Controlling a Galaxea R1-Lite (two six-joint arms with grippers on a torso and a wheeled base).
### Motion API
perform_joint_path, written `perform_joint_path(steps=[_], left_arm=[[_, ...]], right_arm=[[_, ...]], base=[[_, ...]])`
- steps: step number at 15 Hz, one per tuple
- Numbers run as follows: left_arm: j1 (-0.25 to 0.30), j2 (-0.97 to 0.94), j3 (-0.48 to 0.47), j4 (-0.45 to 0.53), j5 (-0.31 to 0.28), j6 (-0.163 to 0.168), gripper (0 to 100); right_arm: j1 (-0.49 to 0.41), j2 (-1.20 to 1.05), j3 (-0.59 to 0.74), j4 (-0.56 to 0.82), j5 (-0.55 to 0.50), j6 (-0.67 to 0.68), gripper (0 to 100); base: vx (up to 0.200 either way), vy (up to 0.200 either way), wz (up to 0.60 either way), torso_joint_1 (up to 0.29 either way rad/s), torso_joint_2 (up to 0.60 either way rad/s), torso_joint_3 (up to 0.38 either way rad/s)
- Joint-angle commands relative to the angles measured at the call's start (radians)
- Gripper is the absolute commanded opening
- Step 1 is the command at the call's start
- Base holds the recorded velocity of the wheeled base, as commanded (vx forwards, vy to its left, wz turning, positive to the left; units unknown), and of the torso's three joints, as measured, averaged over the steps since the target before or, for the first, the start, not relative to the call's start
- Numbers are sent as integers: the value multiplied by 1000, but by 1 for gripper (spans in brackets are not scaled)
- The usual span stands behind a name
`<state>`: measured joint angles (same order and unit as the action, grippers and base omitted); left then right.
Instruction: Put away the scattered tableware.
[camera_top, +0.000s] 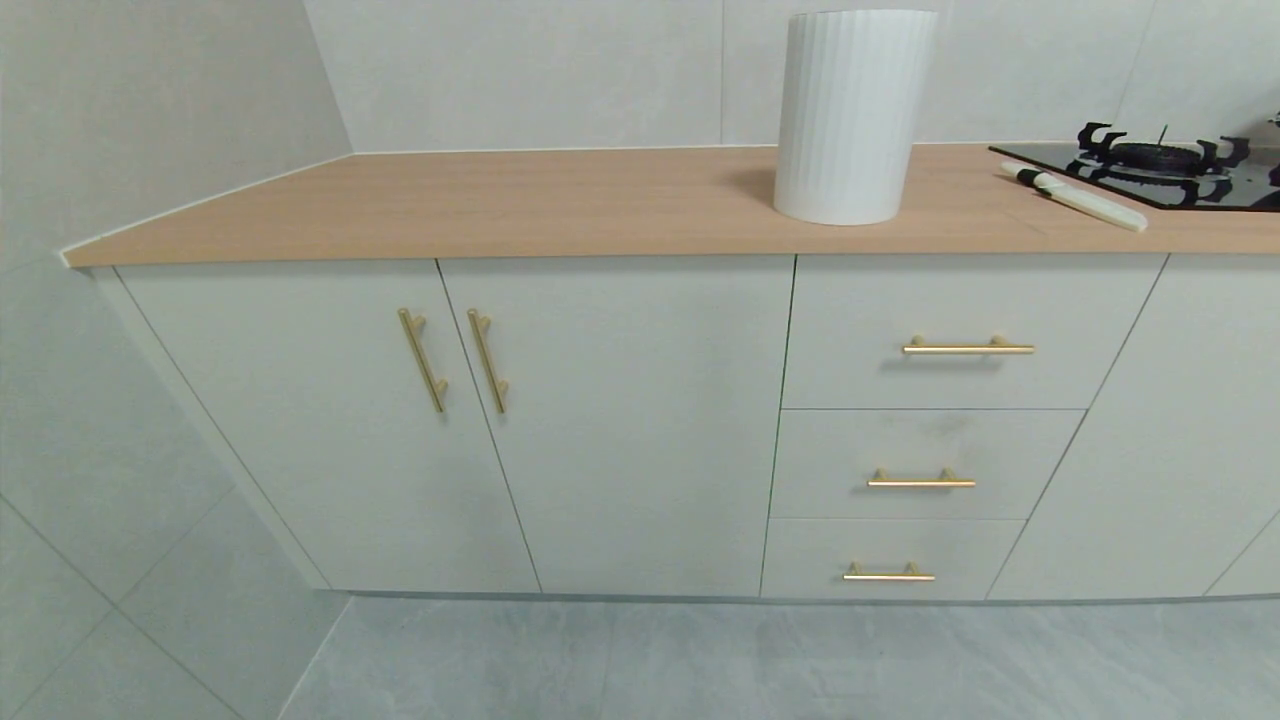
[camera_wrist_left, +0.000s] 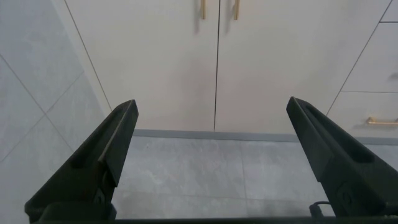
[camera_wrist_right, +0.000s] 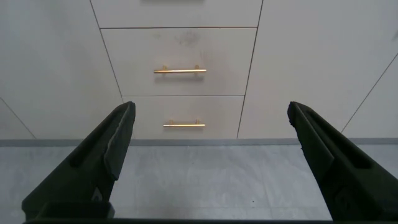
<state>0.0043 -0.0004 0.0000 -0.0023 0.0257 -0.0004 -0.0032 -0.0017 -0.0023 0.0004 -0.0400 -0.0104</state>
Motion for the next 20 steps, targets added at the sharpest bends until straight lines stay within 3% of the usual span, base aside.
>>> perform_joint_path(steps=[1,15,20], left_arm=[[0,0,0,-1,0,2,100],[0,0,0,-1,0,-4,100],[0,0,0,-1,0,-6,100]], right_arm=[[0,3,1,3,0,0,100],[0,3,-1,3,0,0,100],[0,3,1,3,0,0,100]], base=[[0,0,0,0,0,0],[186,0,0,4,2,1],[0,0,-240,2,1,1]])
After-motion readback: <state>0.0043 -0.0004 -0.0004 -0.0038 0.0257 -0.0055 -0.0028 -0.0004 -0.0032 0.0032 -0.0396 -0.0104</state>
